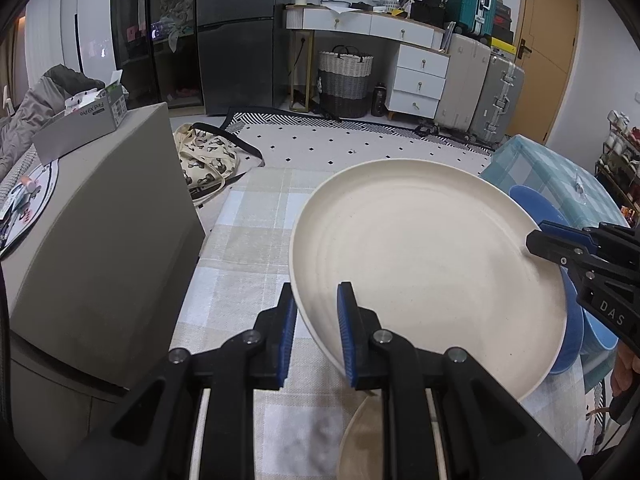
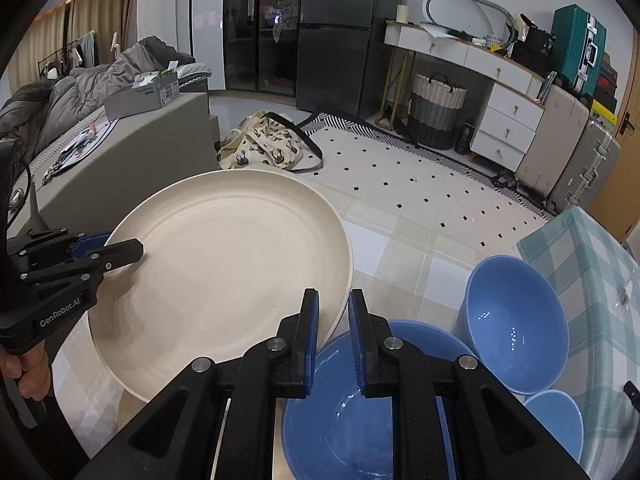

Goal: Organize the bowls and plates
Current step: 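Lift the cream plate with both grippers toward the stacked plates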

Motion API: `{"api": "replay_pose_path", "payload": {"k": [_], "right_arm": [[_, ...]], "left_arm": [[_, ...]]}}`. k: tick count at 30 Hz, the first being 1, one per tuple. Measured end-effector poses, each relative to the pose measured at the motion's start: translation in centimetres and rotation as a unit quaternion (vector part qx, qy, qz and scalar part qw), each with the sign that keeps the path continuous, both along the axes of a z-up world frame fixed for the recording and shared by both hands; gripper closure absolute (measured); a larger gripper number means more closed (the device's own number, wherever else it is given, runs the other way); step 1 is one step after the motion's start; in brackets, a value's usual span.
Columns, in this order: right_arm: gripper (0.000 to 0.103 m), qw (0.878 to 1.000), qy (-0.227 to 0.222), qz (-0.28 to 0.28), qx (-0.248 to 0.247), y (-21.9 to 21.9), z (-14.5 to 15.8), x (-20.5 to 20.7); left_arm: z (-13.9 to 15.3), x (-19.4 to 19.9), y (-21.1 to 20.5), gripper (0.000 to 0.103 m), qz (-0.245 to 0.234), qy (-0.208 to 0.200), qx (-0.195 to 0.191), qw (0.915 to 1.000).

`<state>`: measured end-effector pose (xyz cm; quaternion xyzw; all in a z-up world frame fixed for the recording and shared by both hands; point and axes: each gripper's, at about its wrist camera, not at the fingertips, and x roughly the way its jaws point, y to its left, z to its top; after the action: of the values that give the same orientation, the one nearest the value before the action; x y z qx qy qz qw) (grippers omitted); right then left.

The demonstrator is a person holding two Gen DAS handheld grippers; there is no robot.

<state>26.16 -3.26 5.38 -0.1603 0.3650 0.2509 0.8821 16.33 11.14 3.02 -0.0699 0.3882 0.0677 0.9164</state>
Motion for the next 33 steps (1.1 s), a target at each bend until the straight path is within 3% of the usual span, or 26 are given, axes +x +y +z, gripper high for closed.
{"api": "replay_pose_path", "payload": {"k": [18,33], "right_arm": [[0.088,0.999,-0.024,0.008,0.024,-1.3,0.1,-6.8],[0.088,0.999,-0.021,0.011,0.038,-2.6,-1.2,-10.9]], "left_arm": [[0.7,-4.2,-0.2,0.085,-0.006,-0.024,0.006,0.9997],[-0.9,-7.3,-1.2,0.085,-0.018,-0.016,0.021,0.9995]]}}
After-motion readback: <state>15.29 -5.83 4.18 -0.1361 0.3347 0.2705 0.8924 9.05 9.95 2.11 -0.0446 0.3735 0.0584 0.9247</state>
